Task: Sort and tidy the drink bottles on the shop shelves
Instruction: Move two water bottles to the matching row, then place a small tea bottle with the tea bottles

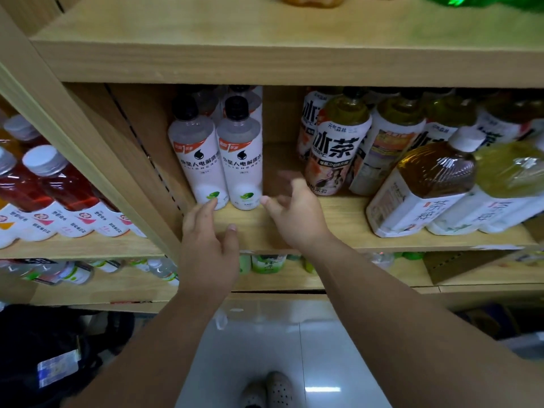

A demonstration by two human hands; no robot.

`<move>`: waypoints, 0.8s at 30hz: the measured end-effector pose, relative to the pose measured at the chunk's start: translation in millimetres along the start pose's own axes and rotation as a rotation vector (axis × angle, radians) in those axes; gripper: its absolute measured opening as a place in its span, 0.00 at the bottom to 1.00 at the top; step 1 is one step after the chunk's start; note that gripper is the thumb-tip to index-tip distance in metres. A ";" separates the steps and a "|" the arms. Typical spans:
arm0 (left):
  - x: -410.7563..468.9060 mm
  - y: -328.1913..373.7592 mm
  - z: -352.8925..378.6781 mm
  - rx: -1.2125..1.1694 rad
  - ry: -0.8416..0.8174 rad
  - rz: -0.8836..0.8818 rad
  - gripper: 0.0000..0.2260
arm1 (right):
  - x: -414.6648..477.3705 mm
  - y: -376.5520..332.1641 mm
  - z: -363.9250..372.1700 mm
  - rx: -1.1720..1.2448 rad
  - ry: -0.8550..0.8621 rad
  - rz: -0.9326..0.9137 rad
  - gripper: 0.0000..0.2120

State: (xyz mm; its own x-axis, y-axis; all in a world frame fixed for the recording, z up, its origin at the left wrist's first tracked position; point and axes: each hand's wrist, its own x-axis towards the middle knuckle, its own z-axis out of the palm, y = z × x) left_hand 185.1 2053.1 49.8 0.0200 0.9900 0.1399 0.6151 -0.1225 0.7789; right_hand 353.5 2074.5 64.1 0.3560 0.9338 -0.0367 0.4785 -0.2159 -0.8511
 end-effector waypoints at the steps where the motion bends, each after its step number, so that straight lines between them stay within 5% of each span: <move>1: -3.7 3.6 0.2 -0.007 -0.018 0.008 0.25 | -6.0 1.5 -9.8 0.017 0.019 0.001 0.27; 8: -9.7 56.3 11.7 0.007 -0.236 0.168 0.19 | -61.4 11.2 -92.2 -0.022 0.180 0.015 0.19; 16: -7.9 122.4 34.3 -0.029 -0.509 0.273 0.27 | -102.8 25.0 -162.8 -0.090 0.421 0.062 0.16; 24: 0.3 170.6 71.5 0.009 -0.539 0.376 0.36 | -94.3 16.8 -225.5 -0.261 0.483 -0.052 0.21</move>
State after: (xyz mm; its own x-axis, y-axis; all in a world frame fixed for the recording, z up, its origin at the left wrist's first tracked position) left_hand 346.4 2037.5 139.0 0.6255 0.7768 0.0736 0.4957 -0.4684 0.7313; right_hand 509.0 1918.4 171.3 0.6251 0.7210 0.2990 0.6667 -0.2940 -0.6849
